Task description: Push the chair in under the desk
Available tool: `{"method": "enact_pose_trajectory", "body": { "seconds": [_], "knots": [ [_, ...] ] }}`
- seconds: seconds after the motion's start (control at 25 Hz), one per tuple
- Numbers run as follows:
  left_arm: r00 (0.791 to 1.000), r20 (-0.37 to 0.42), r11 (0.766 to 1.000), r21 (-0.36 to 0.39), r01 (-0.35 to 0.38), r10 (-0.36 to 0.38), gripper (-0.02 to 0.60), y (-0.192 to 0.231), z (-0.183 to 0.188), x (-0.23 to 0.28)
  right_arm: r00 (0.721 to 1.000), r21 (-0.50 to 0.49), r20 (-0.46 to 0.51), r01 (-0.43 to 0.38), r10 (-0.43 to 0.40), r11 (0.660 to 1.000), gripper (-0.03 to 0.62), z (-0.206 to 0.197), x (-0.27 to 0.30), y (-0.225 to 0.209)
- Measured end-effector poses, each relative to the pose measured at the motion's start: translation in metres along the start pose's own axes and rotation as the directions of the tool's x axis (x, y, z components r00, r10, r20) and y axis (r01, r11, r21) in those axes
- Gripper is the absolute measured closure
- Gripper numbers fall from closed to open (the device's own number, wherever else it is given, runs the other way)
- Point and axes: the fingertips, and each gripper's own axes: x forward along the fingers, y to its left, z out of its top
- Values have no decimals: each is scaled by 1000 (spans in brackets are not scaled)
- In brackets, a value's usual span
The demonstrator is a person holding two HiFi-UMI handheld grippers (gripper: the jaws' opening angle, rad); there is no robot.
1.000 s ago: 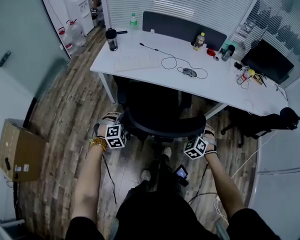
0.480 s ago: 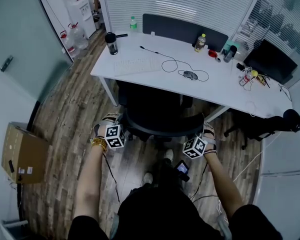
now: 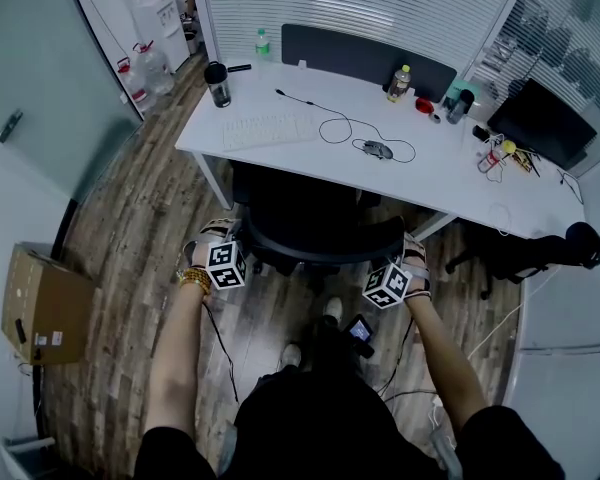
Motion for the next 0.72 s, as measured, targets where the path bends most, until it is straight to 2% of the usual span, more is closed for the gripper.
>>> {"method": "enact_pose_trajectory", "body": {
  "seconds": [0.72],
  "knots": [
    [1000, -16, 1000, -19, -7, 7, 399, 40, 8, 30, 1000, -24, 19, -13, 14, 1000, 281, -3, 39, -37]
  ]
}}
